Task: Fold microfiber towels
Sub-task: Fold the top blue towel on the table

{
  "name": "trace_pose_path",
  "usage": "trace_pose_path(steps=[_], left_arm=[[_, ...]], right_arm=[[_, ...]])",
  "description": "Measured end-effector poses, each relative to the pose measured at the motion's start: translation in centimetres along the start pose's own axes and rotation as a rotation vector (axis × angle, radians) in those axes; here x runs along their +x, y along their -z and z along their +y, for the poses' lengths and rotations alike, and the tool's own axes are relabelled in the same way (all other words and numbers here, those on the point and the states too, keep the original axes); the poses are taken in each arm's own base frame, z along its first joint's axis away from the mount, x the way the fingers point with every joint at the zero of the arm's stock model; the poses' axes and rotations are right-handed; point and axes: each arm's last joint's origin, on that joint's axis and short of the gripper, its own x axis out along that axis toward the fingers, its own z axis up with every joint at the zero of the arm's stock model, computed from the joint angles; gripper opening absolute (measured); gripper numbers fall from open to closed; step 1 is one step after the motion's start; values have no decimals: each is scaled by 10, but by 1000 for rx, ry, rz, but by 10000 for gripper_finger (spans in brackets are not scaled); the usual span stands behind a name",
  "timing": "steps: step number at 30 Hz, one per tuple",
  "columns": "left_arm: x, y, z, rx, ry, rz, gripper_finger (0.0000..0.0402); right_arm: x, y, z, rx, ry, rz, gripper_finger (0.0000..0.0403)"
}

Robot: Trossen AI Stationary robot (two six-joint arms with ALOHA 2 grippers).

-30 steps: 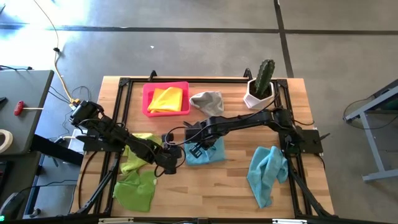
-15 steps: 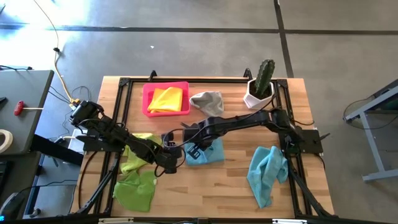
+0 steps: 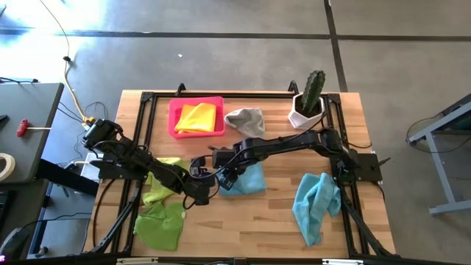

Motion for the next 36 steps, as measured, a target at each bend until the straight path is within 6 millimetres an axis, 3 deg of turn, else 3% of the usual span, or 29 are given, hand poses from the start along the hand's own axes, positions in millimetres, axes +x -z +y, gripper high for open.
trace_pose_path(steps=[4,8,13,21,30,36], left_arm=[[0,0,0,-8,0,0,112],[0,0,0,-19,1,0,112],[-1,1,-2,-13,6,-2,112],[-5,-1,-10,1,37,-45,112],[-20,-23,-34,168,206,-313,112],[-23,-32,-36,150,213,-413,119]], right_arm=[[-16,-1,-2,-25,70,3,149],[-27,10,-10,-87,247,83,149],[-14,27,-14,-146,482,56,149],[20,41,-1,-282,337,61,149],[10,72,15,-500,404,157,149],[13,93,19,-571,449,146,149]])
